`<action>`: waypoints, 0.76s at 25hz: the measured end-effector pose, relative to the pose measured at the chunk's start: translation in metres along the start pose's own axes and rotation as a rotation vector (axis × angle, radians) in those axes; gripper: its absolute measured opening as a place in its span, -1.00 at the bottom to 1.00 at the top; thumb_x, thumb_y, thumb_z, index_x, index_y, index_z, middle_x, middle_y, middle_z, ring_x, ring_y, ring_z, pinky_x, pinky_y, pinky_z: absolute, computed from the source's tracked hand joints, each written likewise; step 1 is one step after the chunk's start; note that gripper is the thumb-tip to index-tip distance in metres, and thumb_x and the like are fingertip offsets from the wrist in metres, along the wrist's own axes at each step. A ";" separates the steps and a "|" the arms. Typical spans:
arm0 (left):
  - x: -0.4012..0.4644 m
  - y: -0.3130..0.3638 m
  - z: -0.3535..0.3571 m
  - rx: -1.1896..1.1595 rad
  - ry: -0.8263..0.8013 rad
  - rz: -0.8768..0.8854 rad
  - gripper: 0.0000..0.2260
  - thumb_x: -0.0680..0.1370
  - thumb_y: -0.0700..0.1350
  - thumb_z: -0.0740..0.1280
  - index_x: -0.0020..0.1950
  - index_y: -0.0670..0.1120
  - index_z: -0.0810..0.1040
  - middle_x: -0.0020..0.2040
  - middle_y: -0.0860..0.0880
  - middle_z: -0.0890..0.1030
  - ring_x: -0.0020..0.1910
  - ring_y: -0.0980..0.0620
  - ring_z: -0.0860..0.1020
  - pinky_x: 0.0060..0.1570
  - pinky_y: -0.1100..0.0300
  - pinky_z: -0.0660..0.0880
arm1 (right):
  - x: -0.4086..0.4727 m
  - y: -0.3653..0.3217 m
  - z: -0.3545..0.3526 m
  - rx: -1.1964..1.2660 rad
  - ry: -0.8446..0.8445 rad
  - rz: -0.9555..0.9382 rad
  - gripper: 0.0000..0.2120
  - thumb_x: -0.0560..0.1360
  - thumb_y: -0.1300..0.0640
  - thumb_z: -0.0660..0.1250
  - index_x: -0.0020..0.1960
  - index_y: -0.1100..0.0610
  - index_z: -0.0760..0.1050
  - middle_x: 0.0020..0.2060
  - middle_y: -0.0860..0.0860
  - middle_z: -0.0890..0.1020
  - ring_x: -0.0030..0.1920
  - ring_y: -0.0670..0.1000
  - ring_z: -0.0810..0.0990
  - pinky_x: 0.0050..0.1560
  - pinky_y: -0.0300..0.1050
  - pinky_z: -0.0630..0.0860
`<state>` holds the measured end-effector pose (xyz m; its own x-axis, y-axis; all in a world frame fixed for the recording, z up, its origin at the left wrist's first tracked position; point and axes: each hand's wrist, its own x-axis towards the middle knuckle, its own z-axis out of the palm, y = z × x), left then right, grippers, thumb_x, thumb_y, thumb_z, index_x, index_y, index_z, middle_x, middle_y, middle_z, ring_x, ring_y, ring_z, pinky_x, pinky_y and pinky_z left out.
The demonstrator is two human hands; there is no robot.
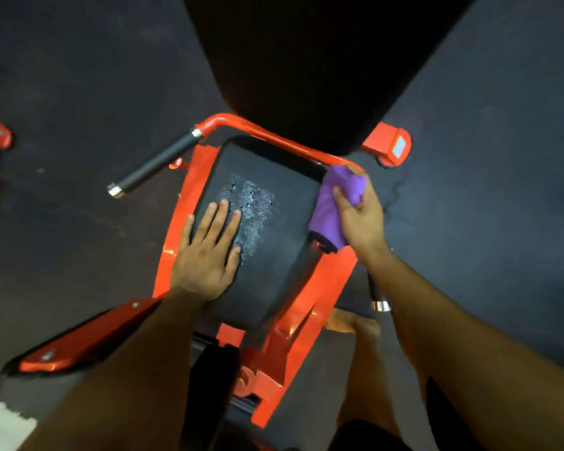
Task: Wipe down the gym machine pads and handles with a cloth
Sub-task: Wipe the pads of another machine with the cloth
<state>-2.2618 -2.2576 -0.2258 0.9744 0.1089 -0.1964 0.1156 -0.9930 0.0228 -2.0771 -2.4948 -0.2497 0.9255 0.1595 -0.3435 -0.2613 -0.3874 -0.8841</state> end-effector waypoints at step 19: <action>0.001 -0.004 0.008 -0.010 -0.010 -0.015 -0.33 0.59 0.07 0.13 0.69 -0.04 0.08 0.70 -0.11 0.04 0.68 -0.07 0.00 0.60 -0.24 -0.01 | -0.061 0.015 0.077 0.272 0.343 0.104 -0.65 0.61 0.12 0.25 0.34 0.24 0.40 0.28 0.14 0.52 0.32 0.06 0.48 0.44 -0.05 0.33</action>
<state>-2.2626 -2.2543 -0.2338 0.9706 0.1235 -0.2068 0.1324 -0.9908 0.0297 -2.1585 -2.4407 -0.2661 0.9157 -0.1954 -0.3511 -0.3784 -0.1256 -0.9171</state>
